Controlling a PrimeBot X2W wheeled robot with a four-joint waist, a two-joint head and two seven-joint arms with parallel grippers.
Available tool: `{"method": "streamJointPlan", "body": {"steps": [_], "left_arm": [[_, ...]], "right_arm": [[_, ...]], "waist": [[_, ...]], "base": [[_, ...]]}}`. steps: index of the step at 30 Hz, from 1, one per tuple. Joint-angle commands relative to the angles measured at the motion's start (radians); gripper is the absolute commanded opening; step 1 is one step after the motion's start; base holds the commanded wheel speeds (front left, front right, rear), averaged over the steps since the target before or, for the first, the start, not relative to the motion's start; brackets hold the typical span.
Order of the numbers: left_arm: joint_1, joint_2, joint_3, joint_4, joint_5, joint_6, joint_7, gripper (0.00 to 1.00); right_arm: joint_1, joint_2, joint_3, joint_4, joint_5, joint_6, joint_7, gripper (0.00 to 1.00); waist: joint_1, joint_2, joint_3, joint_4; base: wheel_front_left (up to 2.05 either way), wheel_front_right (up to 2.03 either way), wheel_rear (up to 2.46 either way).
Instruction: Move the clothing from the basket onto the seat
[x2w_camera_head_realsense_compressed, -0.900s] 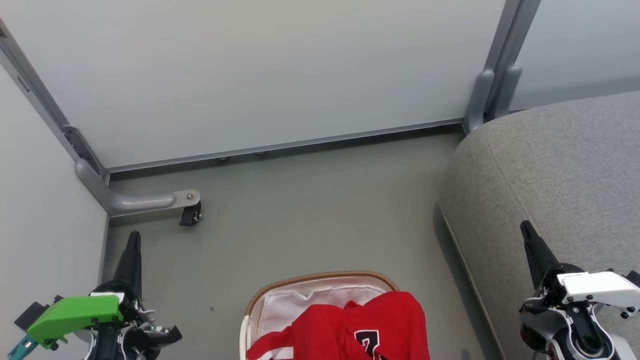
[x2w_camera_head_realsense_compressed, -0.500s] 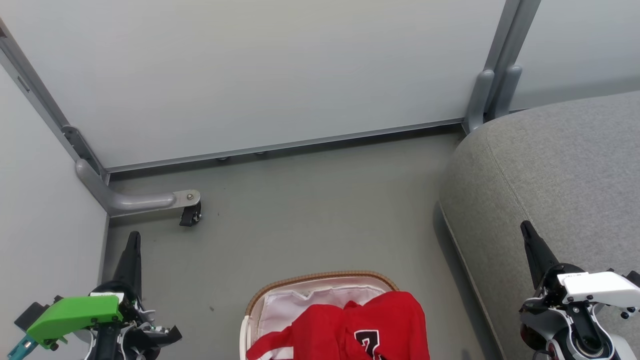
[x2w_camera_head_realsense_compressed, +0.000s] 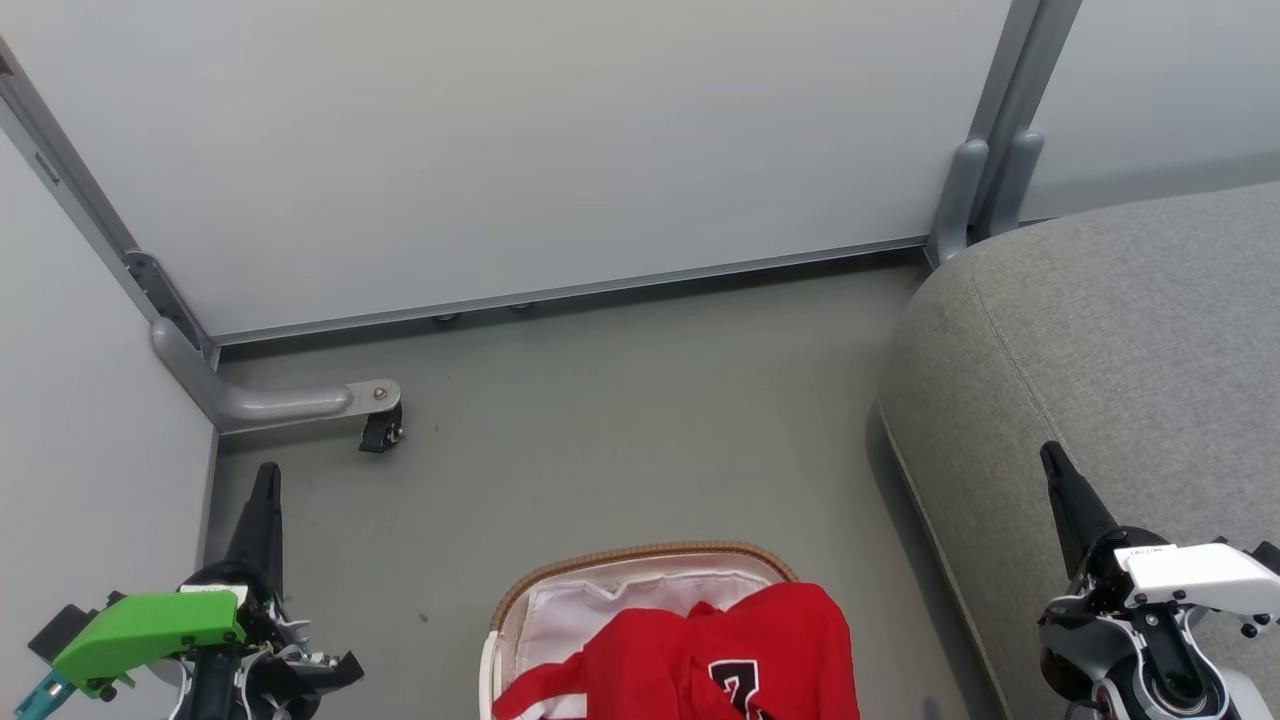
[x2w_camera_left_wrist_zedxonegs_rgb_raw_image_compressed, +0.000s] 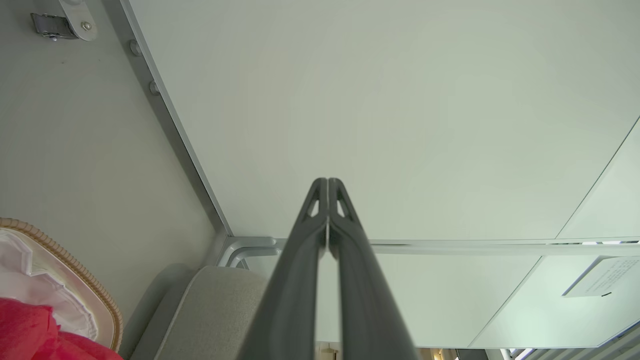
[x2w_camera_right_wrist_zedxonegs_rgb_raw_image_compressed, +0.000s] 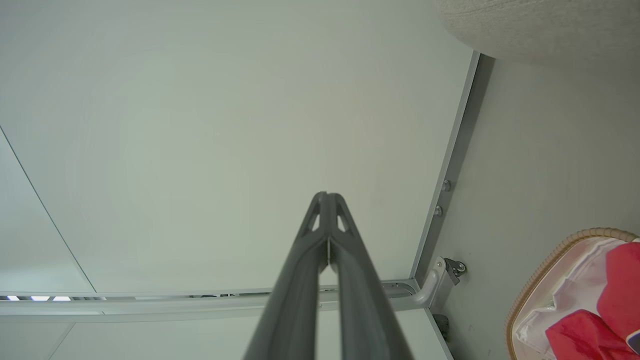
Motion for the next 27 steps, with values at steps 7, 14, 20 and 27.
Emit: {"method": "streamJointPlan", "body": {"steps": [7, 14, 20, 27], "left_arm": [[-0.005, 0.0, 0.005, 0.0, 0.006, -0.005, 0.005, 0.0], [-0.005, 0.0, 0.006, 0.0, 0.007, -0.005, 0.006, 0.0], [-0.005, -0.001, 0.006, 0.0, 0.007, -0.005, 0.006, 0.0], [-0.005, -0.001, 0.007, 0.0, 0.008, -0.005, 0.006, 0.0]], "right_arm": [[0.011, -0.001, -0.004, 0.0, -0.005, 0.001, 0.002, 0.0], [0.011, -0.001, -0.005, 0.0, -0.006, 0.001, 0.003, 0.0], [0.011, 0.0, -0.005, 0.0, -0.006, 0.001, 0.004, 0.0], [0.01, 0.0, -0.006, 0.0, -0.007, 0.001, 0.004, 0.0]], "waist": [[0.0, 0.0, 0.0, 0.0], [0.0, 0.0, 0.0, 0.0], [0.0, 0.0, 0.0, 0.0], [0.0, 0.0, 0.0, 0.0]], "base": [[0.0, 0.0, 0.0], [0.0, 0.0, 0.0], [0.0, 0.0, 0.0], [0.0, 0.0, 0.0]]}}
